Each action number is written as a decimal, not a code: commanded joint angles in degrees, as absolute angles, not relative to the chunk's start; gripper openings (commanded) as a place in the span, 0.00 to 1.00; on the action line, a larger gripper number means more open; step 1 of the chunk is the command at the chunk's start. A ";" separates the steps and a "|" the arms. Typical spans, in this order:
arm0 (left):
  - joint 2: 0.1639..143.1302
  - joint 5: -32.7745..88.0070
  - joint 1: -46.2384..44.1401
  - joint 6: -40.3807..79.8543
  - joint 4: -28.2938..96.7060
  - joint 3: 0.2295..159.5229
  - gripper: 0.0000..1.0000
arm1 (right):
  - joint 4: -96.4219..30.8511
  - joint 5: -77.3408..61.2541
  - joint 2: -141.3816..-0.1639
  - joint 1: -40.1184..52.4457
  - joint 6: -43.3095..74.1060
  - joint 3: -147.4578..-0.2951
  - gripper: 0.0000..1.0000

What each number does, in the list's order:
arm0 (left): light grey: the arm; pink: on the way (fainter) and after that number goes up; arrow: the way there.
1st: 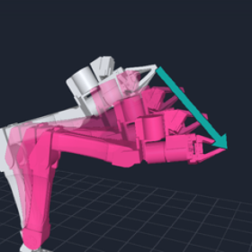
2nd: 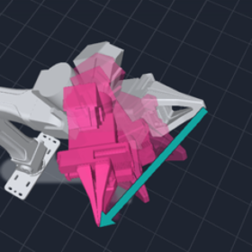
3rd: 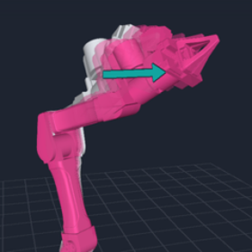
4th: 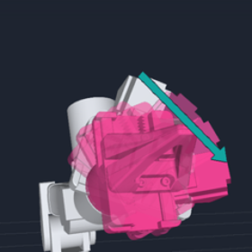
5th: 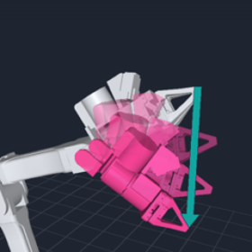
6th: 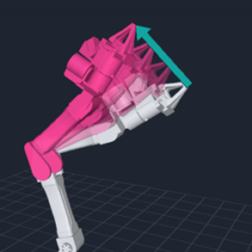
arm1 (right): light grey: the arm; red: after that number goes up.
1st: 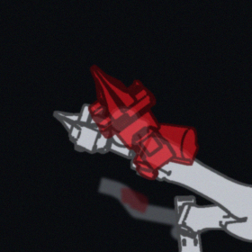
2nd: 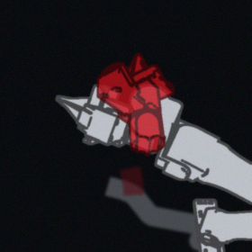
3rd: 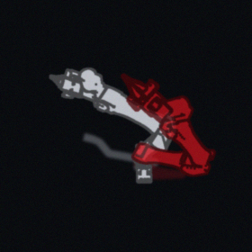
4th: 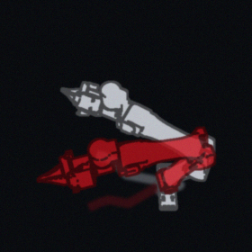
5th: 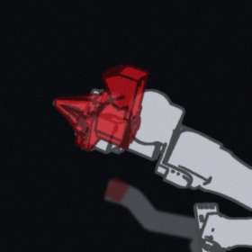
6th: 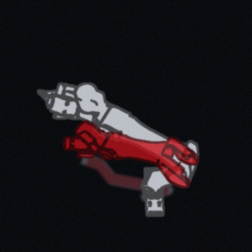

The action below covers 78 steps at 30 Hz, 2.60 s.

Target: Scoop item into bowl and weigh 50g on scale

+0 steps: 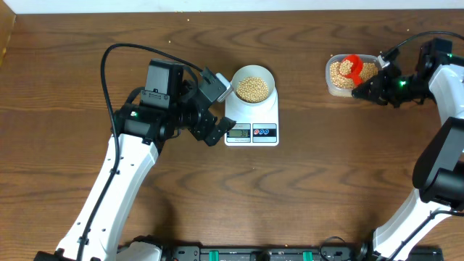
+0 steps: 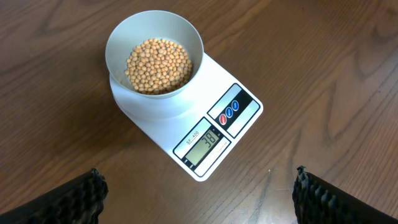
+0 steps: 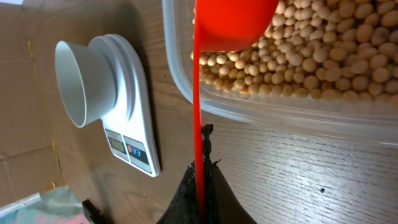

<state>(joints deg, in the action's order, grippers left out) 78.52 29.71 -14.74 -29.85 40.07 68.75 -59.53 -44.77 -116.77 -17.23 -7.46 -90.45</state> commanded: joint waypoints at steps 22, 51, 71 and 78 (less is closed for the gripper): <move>78.54 30.44 -14.81 -30.17 40.07 68.47 0.98 | -59.86 -50.15 -110.72 -17.96 -8.88 -90.32 0.01; 78.56 30.44 -14.81 -30.17 40.07 68.47 0.98 | -56.60 -58.61 -109.97 -10.90 -10.98 -90.32 0.01; 78.56 30.44 -14.81 -30.17 40.07 68.47 0.98 | -51.79 -59.09 -109.97 -0.14 -10.26 -90.32 0.01; 78.54 30.44 -14.81 -30.17 40.07 68.47 0.98 | -48.69 -58.96 -109.97 3.55 -8.99 -90.32 0.01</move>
<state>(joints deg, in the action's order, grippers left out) 78.52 29.71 -14.74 -29.85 40.07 68.75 -49.45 -57.19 -111.66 2.17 -9.50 -90.26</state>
